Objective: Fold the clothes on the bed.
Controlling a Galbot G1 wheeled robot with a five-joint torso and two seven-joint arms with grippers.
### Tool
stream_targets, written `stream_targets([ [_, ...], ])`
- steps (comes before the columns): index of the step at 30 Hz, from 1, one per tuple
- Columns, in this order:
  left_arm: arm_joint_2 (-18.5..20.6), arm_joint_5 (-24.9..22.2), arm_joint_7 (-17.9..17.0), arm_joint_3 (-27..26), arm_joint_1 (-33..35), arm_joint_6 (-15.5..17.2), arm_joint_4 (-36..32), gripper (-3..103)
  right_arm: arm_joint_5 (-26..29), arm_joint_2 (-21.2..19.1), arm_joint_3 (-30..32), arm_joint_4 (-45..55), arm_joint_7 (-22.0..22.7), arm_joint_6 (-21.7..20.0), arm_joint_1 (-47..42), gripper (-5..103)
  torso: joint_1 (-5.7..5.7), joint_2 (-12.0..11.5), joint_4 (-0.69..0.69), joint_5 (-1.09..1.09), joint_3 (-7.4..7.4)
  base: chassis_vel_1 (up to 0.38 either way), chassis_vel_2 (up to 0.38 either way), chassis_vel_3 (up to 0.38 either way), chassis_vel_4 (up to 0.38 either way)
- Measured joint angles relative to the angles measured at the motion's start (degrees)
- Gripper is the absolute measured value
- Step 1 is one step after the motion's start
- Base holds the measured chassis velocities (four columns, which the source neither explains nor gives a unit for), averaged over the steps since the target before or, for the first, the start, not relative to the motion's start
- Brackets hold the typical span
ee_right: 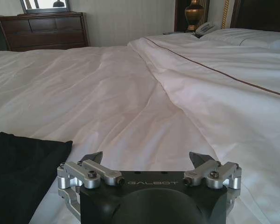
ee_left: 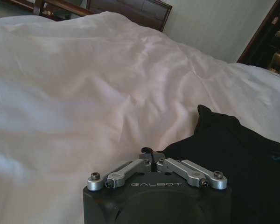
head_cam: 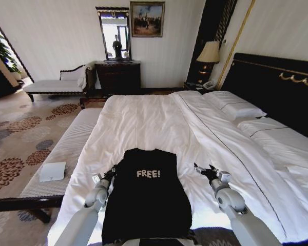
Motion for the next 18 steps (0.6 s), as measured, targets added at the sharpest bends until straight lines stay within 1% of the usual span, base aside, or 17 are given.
stream_targets([
  [5,0.24,0.61,-0.24,-0.79,0.87,-0.69,-1.6,0,0.09,0.26,0.24,0.12,0.03,0.0,-0.33,100,0.0,0.0,-0.01,0.0,0.0,0.0,0.0,0.0,0.0],
  [7,1.13,-0.1,-0.61,-2.45,2.3,-0.84,-3.55,0,-0.07,1.06,0.13,0.12,0.03,0.0,-0.44,100,0.0,0.0,-0.01,0.0,0.0,0.0,0.0,0.0,0.0],
  [13,2.57,-1.22,-0.57,-5.06,5.04,-1.43,-5.65,0,-0.44,2.34,-0.64,0.08,0.01,0.0,-0.42,100,0.0,0.0,0.0,0.0,0.0,0.0,0.0,0.0,0.0],
  [16,2.82,-1.22,-0.87,-6.12,7.15,-2.88,-6.12,0,-0.71,3.03,-1.28,-0.09,-0.07,0.05,-0.37,100,0.0,0.0,0.01,0.0,0.0,0.0,0.0,0.0,0.0],
  [18,2.71,-1.2,-1.11,-6.32,7.46,-3.18,-6.12,0,-0.81,3.22,-1.46,-0.12,-0.08,0.07,-0.34,100,0.0,0.0,0.0,0.0,0.0,0.0,0.0,0.0,0.0],
])
